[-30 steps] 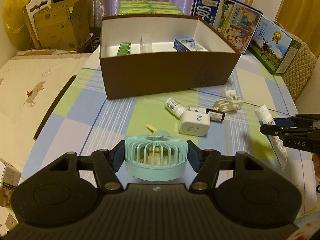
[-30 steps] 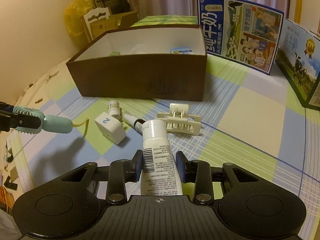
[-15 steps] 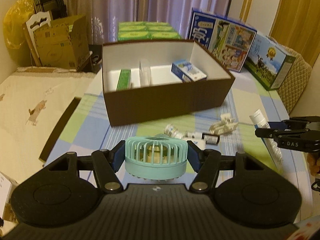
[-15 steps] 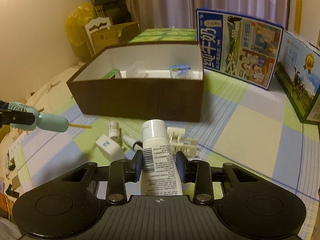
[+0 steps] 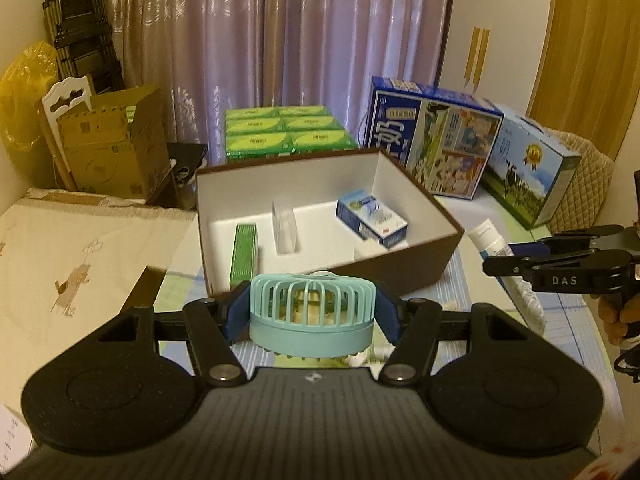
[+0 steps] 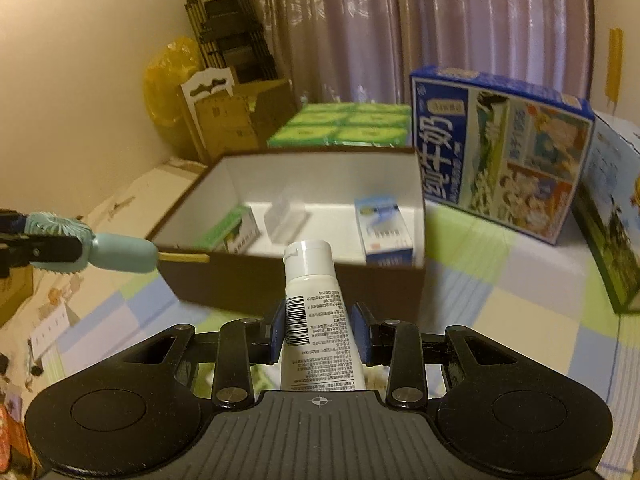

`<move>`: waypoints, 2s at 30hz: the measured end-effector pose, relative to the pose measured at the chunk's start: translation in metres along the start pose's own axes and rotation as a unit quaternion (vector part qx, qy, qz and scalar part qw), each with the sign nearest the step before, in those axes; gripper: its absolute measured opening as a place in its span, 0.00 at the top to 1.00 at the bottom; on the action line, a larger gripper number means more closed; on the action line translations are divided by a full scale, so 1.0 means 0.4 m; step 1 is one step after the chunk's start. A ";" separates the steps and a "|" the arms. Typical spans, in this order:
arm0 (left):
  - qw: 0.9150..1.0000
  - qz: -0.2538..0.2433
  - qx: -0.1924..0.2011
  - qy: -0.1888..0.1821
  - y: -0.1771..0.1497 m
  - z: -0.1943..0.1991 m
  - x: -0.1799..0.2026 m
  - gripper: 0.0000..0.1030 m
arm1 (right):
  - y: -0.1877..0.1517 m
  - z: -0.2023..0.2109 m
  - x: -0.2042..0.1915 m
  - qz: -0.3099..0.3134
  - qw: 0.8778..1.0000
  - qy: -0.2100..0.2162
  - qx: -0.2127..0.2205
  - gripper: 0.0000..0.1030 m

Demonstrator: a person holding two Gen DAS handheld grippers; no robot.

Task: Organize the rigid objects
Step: 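Lift the green fan with the left gripper while the right gripper lifts the white tube, then lower the fan and tube into the cardboard box and open both grippers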

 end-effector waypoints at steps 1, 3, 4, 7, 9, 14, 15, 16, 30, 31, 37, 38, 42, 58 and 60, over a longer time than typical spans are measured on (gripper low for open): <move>1.000 -0.002 0.002 0.000 0.013 -0.006 0.000 0.42 | 0.016 -0.008 -0.002 0.002 1.000 0.001 0.001 0.69; 1.000 -0.008 0.008 0.001 0.038 -0.020 -0.003 0.42 | 0.041 -0.023 -0.005 0.005 1.000 0.004 0.004 0.69; 1.000 -0.010 0.009 0.000 0.051 -0.026 -0.004 0.42 | 0.056 -0.032 -0.007 0.007 1.000 0.006 0.006 0.69; 1.000 -0.014 0.012 -0.004 0.091 -0.052 -0.010 0.42 | 0.099 -0.056 -0.012 0.008 1.000 0.012 0.011 0.69; 1.000 -0.016 0.013 -0.003 0.116 -0.072 -0.017 0.42 | 0.127 -0.073 -0.013 0.008 1.000 0.014 0.014 0.69; 1.000 -0.013 0.016 -0.008 0.170 -0.126 -0.046 0.42 | 0.188 -0.129 -0.007 0.000 1.000 0.018 0.017 0.69; 1.000 -0.013 0.017 -0.009 0.183 -0.141 -0.052 0.42 | 0.199 -0.141 -0.005 -0.002 1.000 0.018 0.016 0.69; 1.000 -0.013 0.016 -0.009 0.193 -0.155 -0.055 0.42 | 0.210 -0.153 -0.002 -0.005 1.000 0.017 0.016 0.69; 0.999 0.003 -0.044 0.010 0.166 -0.450 -0.099 0.42 | 0.317 -0.320 0.025 -0.036 0.999 0.007 0.006 0.69; 0.999 0.004 -0.054 0.008 0.154 -0.469 -0.103 0.42 | 0.322 -0.331 0.026 -0.037 0.999 0.006 0.005 0.69; 0.993 0.008 -0.116 -0.007 0.119 -0.553 -0.116 0.42 | 0.331 -0.400 0.044 -0.054 0.998 0.001 -0.011 0.69; 0.993 0.008 -0.120 -0.008 0.120 -0.561 -0.119 0.42 | 0.330 -0.410 0.047 -0.058 0.998 -0.001 -0.014 0.69; 0.994 0.011 -0.108 -0.009 0.148 -0.561 -0.133 0.41 | 0.318 -0.454 0.058 -0.071 0.997 0.002 -0.038 0.69; 0.995 0.031 -0.098 -0.013 0.209 -0.513 -0.169 0.38 | 0.294 -0.492 0.059 -0.093 0.993 -0.001 -0.071 0.56; 0.994 0.032 -0.102 -0.014 0.202 -0.511 -0.167 0.38 | 0.293 -0.484 0.056 -0.087 0.994 -0.001 -0.071 0.54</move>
Point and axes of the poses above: each gripper's, at about its wrist camera, not at the fingertips, and z roughly against the way its jaws point, x to its right, y to its top, the point moved 8 cm from there along -z, roughly the way its jaws point, and after that the axes turned 3 degrees about -x, right-handed, at the moved point
